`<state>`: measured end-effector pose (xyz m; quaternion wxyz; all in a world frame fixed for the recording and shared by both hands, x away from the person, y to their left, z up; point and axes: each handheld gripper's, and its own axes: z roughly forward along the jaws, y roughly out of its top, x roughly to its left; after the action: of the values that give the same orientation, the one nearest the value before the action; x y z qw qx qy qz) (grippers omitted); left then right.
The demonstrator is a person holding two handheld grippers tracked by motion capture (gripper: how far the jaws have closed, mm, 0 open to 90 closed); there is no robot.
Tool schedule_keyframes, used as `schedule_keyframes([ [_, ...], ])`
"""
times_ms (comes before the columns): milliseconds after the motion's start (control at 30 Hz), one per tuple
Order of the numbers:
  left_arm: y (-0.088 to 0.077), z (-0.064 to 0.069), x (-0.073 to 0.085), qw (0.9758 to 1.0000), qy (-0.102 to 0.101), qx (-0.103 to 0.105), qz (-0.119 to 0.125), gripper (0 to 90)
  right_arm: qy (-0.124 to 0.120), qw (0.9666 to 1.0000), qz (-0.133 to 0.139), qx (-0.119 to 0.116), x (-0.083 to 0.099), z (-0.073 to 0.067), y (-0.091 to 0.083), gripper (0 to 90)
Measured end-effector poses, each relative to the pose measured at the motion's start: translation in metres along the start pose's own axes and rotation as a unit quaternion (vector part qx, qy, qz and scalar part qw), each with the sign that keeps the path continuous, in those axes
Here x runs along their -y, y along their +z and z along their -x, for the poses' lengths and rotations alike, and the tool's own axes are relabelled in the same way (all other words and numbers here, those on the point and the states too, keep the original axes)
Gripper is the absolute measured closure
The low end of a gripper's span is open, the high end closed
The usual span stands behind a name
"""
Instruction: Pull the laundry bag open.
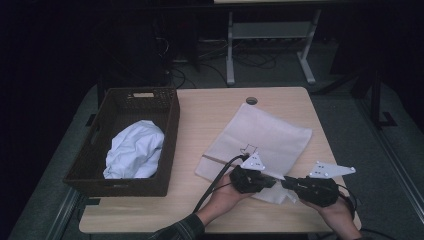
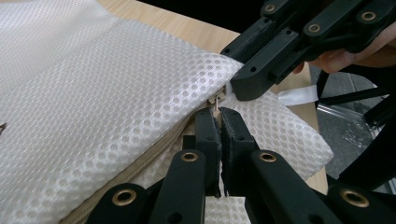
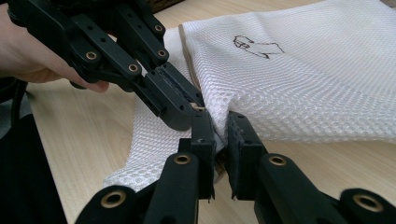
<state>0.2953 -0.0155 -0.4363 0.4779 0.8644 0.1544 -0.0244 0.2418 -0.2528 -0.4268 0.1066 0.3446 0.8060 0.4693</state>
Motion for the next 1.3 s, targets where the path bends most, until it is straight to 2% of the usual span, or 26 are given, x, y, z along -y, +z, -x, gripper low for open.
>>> schedule_keyframes([
  [467, -0.001, 0.000, 0.001, 0.9999, -0.002, -0.006, -0.016, 87.4, -0.008, 0.9999, -0.011, 0.005, -0.001, -0.003, 0.002, 83.1],
  [900, -0.003, -0.002, 0.001, 0.9996, -0.020, 0.000, -0.022, 87.6, -0.004, 0.9998, -0.018, 0.008, -0.002, -0.006, 0.005, 84.0],
  [967, -0.002, -0.003, 0.003, 0.9990, -0.017, -0.022, -0.034, 87.7, -0.005, 0.9997, -0.022, 0.011, -0.002, -0.007, 0.006, 84.2],
  [1000, -0.004, -0.007, 0.005, 0.9988, -0.027, -0.024, -0.033, 87.8, -0.007, 0.9995, -0.025, 0.019, -0.002, -0.007, 0.005, 84.2],
  [1033, -0.007, -0.011, 0.006, 0.9987, -0.040, -0.016, -0.027, 87.7, -0.001, 0.9995, -0.024, 0.022, -0.001, -0.005, 0.003, 84.2],
  [1067, -0.008, -0.011, 0.006, 0.9988, -0.044, -0.010, -0.022, 87.7, 0.005, 0.9996, -0.020, 0.019, 0.000, -0.003, 0.001, 84.2],
  [1100, -0.008, -0.011, 0.006, 0.9988, -0.044, -0.010, -0.022, 87.7, 0.008, 0.9997, -0.016, 0.014, 0.001, -0.001, 0.000, 84.2],
  [1133, -0.008, -0.006, 0.004, 0.9992, -0.023, -0.020, -0.026, 87.6, 0.009, 0.9997, -0.016, 0.015, 0.001, -0.001, 0.000, 84.2],
  [1300, -0.009, -0.008, 0.005, 0.9994, -0.026, -0.010, -0.021, 87.4, 0.008, 0.9998, -0.015, 0.013, 0.001, 0.000, -0.001, 84.0],
])
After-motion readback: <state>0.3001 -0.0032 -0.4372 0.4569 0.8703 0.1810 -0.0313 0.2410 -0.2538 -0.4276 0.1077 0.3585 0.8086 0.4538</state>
